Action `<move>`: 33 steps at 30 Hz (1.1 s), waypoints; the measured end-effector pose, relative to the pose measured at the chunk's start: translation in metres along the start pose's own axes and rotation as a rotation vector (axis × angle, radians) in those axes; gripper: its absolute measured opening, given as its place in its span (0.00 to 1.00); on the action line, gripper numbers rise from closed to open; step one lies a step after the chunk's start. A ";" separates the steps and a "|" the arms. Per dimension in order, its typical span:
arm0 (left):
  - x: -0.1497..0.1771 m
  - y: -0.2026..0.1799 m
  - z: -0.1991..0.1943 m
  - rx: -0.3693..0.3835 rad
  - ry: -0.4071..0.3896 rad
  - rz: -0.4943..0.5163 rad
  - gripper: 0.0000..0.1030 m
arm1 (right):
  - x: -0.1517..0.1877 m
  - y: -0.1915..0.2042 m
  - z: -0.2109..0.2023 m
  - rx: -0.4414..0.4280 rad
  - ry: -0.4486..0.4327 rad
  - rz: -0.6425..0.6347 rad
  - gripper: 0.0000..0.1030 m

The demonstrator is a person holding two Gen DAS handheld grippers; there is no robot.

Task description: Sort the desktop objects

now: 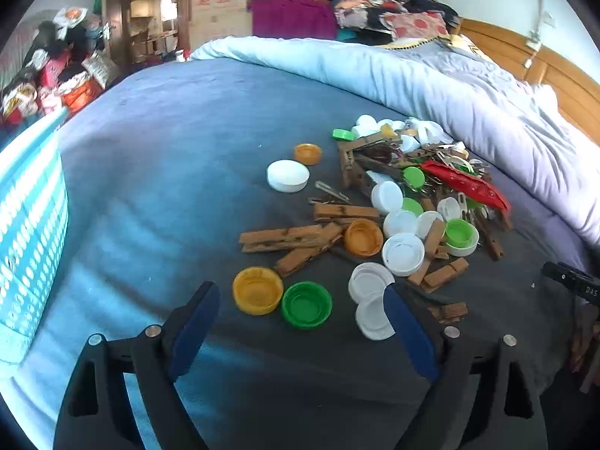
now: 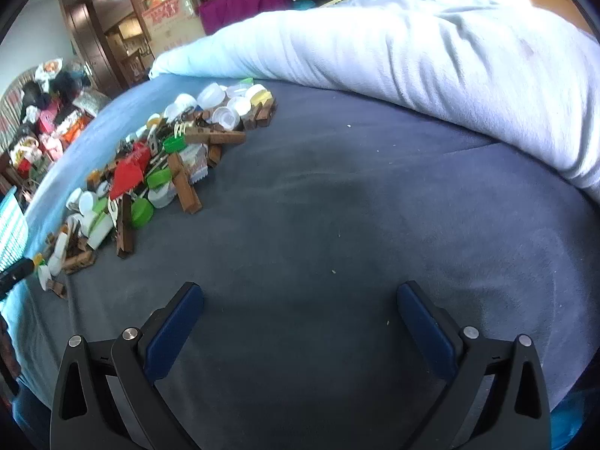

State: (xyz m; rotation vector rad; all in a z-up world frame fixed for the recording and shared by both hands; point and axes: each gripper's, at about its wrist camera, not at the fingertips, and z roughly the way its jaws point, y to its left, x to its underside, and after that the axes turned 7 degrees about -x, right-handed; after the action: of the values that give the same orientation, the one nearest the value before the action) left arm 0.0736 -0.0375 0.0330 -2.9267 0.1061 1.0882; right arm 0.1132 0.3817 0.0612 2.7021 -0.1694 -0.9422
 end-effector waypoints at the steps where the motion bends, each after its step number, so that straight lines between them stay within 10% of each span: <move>1: 0.001 0.004 0.000 0.011 0.003 0.004 0.86 | 0.000 -0.001 0.000 -0.003 -0.001 0.003 1.00; 13: 0.002 0.055 0.019 -0.170 0.031 0.038 0.82 | 0.003 0.004 -0.001 0.013 -0.001 -0.013 1.00; 25: -0.017 0.039 0.033 -0.028 0.026 0.130 0.81 | 0.001 0.007 0.003 0.032 0.010 -0.023 1.00; 33: -0.023 0.048 0.034 0.010 0.055 0.106 0.30 | 0.001 0.008 -0.005 -0.011 -0.008 -0.016 0.99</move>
State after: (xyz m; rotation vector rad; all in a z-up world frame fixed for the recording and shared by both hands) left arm 0.0305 -0.0832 0.0224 -2.9735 0.2702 1.0158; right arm 0.1170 0.3751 0.0670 2.6938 -0.1437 -0.9557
